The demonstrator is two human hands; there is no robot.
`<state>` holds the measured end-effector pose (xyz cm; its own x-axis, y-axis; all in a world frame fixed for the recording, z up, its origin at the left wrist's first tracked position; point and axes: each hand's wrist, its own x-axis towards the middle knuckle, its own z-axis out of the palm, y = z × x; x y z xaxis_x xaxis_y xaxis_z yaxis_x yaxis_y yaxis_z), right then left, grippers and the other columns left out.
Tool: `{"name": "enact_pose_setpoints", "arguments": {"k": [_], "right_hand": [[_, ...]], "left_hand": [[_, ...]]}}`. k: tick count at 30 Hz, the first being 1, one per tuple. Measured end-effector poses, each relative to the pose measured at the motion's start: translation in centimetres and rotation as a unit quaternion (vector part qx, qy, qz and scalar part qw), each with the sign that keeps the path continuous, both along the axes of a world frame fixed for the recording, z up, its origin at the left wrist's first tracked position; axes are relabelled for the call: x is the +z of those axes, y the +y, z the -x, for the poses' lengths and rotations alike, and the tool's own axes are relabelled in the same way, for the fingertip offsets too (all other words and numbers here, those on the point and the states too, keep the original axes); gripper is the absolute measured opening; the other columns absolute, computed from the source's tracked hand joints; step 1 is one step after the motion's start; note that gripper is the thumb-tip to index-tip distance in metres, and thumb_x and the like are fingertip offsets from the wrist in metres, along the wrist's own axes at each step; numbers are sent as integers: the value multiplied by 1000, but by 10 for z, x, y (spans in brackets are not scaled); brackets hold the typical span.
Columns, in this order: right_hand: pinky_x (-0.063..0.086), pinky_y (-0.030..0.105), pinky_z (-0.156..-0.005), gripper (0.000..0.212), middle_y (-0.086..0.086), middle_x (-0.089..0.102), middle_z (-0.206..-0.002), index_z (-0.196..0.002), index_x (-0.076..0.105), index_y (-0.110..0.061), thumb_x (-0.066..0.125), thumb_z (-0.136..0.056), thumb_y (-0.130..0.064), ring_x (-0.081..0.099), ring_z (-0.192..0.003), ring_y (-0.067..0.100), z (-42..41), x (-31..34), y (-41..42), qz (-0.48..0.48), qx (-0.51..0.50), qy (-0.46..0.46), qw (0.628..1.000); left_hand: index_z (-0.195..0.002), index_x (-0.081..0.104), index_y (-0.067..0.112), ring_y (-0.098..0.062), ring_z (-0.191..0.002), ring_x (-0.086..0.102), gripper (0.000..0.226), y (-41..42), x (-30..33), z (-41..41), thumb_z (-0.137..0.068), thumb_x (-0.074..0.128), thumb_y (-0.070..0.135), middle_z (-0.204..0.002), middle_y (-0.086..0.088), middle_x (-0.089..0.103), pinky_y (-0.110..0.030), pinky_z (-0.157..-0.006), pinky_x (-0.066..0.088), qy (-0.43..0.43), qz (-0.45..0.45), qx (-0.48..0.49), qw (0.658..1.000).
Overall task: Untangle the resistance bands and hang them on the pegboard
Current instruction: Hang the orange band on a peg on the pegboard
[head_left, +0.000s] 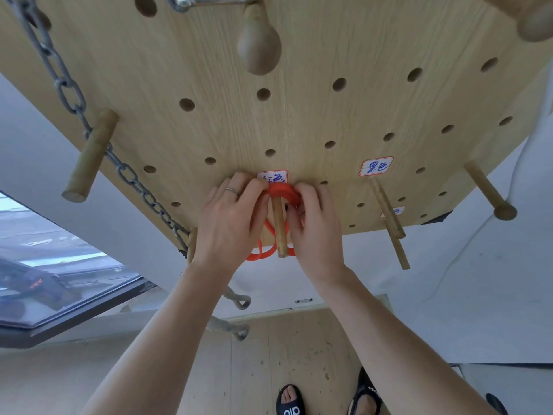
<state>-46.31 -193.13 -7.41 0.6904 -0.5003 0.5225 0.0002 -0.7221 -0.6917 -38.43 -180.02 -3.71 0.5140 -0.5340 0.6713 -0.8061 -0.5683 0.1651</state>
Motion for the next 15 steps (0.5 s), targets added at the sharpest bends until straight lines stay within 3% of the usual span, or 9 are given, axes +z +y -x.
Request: {"name": "enact_pose_setpoints", "arguments": {"k": [6, 9, 15], "right_hand": [[54, 42, -62, 20, 11, 59, -106, -117, 65, -4, 59, -99, -9, 60, -80, 24, -4, -1, 4, 24, -7, -25, 999], [54, 38, -62, 23, 11, 59, -106, -118, 66, -5, 55, -100, -14, 61, -82, 24, -5, -3, 3, 28, -8, -32, 999], [55, 39, -69, 25, 11, 61, -109, -124, 68, -5, 59, -100, -8, 60, -90, 20, -7, -4, 2, 47, 2, -50, 998]], "left_hand": [[-122, 58, 17, -29, -84, 58, 26, 3, -12, 3, -98, 67, 21, -102, -7, 61, -40, -73, 48, -4, -33, 14, 999], [-114, 61, 15, -29, -80, 55, 18, -6, -14, 7, -97, 67, 16, -97, -8, 58, -40, -68, 48, 2, -20, 52, 998], [-94, 65, 7, -28, -73, 52, 2, -1, -10, 3, -92, 65, 7, -89, -10, 57, -29, -59, 33, -34, -18, 67, 997]]}}
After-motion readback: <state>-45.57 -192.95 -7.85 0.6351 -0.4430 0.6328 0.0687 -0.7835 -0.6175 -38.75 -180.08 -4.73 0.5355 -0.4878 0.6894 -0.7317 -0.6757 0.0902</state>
